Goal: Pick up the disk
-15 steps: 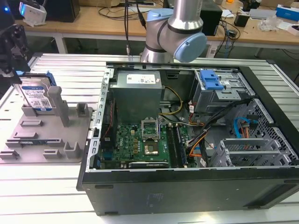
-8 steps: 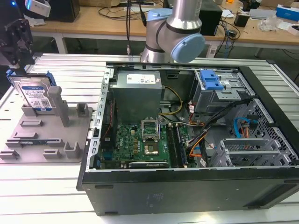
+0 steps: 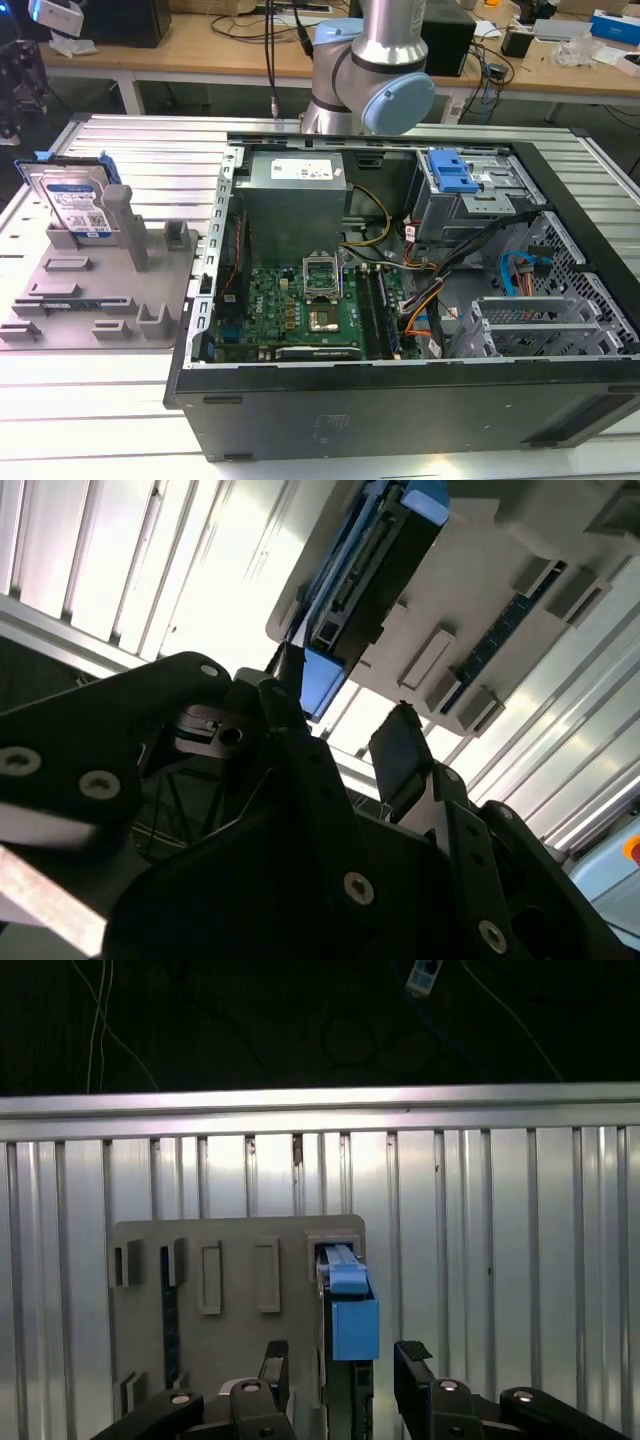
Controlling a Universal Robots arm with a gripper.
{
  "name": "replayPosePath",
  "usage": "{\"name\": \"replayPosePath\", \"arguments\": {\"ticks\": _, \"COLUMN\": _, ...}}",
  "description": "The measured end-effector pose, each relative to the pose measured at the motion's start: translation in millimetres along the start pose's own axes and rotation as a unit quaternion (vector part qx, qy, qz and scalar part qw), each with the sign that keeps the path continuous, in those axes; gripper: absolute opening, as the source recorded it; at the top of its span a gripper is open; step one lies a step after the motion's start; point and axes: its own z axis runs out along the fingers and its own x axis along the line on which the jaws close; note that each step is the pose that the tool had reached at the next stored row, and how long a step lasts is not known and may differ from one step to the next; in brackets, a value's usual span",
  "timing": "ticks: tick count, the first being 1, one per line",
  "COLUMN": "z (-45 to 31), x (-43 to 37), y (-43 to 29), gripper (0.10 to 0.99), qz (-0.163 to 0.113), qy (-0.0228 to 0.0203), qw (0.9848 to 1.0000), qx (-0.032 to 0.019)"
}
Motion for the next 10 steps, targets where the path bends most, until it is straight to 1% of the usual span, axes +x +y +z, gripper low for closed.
{"name": "replayPosePath", "arguments": {"ticks": 2, "z": 1.1, "x": -0.5, "y": 1.2, "gripper": 0.541, "qz": -0.007, "qy": 0.0001, "qw": 1.0, "qx": 0.0}}
{"name": "replayPosePath", "arguments": {"ticks": 3, "z": 1.7, "x": -0.5, "y": 3.1, "gripper": 0.541, "qz": -0.009, "qy": 0.0, "qw": 1.0, "qx": 0.0001}}
{"name": "replayPosePath", "arguments": {"ticks": 10, "z": 1.8, "x": -1.5, "y": 3.5, "gripper": 0.541, "qz": -0.01, "qy": 0.0001, "qw": 1.0, "qx": 0.0}}
